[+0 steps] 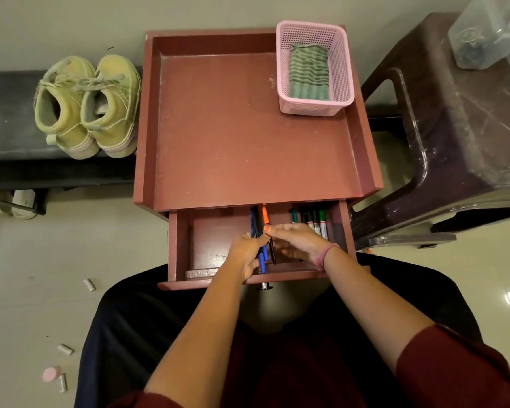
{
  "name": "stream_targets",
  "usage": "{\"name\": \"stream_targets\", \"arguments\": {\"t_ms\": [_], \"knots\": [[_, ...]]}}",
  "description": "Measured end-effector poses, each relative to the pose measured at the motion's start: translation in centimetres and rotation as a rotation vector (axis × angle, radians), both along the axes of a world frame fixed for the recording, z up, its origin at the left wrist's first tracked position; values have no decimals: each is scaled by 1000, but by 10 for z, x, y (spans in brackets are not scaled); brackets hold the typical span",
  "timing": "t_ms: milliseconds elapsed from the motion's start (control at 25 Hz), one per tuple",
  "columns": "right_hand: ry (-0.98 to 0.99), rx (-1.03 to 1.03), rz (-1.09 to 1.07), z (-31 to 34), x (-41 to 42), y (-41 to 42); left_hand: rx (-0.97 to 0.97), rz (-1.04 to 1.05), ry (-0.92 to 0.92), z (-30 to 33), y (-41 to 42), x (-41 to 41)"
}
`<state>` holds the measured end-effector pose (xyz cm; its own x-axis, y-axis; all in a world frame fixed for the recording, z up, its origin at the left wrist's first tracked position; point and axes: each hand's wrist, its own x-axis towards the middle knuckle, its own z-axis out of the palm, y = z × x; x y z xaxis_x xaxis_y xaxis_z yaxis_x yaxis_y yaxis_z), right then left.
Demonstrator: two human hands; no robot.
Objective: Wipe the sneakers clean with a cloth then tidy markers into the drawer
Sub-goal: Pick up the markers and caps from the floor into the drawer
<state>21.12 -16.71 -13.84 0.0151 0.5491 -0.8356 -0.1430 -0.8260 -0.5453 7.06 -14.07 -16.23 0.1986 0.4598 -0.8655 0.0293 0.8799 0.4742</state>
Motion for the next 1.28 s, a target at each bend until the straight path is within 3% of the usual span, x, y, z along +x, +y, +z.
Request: {"name": "stream_targets", "arguments": {"t_ms": [240, 360, 440, 680, 920, 1040, 1160, 1200, 1280], "knots": [[-124, -35, -283, -26, 5, 8, 60, -34, -5, 1, -2, 1], [-530, -11, -38, -52, 22, 12, 30, 17, 2, -2, -2, -1], [-697, -25, 166, -65, 28, 12, 2, 58, 0, -4, -2, -3], [-895, -12, 528, -85, 23, 16, -10, 99, -8, -9, -4, -5], [-1004, -64, 531, -78, 23, 17, -11, 131, -26, -9, -4, -7], [-884, -152, 385, -72, 26, 15, -16, 128, -20, -12, -5, -7], [-375, -103, 100, -51, 18, 16, -10, 104, -38, -11, -4, -5], [-180, -100, 46, -38, 13, 16, 0, 79, -44, -11, -3, -3], [27, -51, 31, -21, 6, 14, 32, 2, -58, -10, -4, 1]]}}
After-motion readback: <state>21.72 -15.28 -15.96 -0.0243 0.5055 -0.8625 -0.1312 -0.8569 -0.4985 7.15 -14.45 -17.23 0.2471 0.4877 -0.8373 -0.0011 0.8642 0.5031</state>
